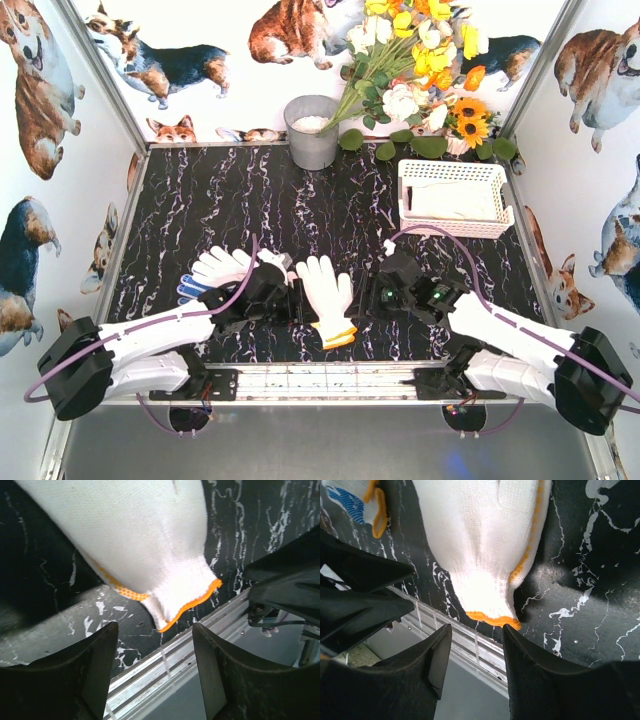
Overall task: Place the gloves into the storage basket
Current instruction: Pair the glove with the glove.
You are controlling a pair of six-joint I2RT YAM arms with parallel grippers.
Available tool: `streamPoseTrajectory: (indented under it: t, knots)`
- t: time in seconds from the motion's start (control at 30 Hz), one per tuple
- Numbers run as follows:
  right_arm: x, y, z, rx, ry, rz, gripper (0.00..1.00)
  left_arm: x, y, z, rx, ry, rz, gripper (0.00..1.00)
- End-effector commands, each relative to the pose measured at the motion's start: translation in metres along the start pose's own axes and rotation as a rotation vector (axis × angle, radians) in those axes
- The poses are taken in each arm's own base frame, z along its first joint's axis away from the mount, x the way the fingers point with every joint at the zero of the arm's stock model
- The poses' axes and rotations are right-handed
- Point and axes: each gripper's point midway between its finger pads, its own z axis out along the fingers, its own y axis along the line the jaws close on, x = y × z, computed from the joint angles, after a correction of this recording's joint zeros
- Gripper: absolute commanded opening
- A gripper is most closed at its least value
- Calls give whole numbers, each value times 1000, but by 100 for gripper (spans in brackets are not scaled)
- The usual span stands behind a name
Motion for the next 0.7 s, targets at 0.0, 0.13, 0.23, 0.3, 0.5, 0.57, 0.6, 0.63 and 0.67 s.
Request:
streamPoseTrajectory:
  t: [0.0, 0.13, 0.23, 0.3, 0.5, 0.57, 0.6, 0.63, 0.67]
  knots:
    - [0, -5, 7, 16, -2, 8, 46, 2, -19, 6, 104, 9, -31, 54]
    - [3, -9, 15, 30, 20, 11, 47, 10, -20, 12, 126, 32, -48, 51]
    - [5, -11, 19, 26, 24, 21, 47, 12, -18, 15, 117, 41, -47, 49]
    - [7, -14, 21, 29, 31, 27, 46, 12, -18, 18, 114, 41, -48, 46]
    - [13, -19, 31, 34, 60, 47, 36, 14, -11, 24, 81, 52, -55, 39]
    - [14, -19, 32, 27, 61, 50, 33, 14, -11, 26, 81, 55, -58, 39]
    - [15, -19, 32, 25, 62, 50, 32, 14, -12, 27, 82, 56, -59, 37]
    - [15, -19, 32, 23, 65, 49, 31, 13, -12, 28, 84, 52, -57, 36]
    - [16, -19, 32, 23, 69, 47, 30, 13, -12, 29, 82, 50, -57, 36]
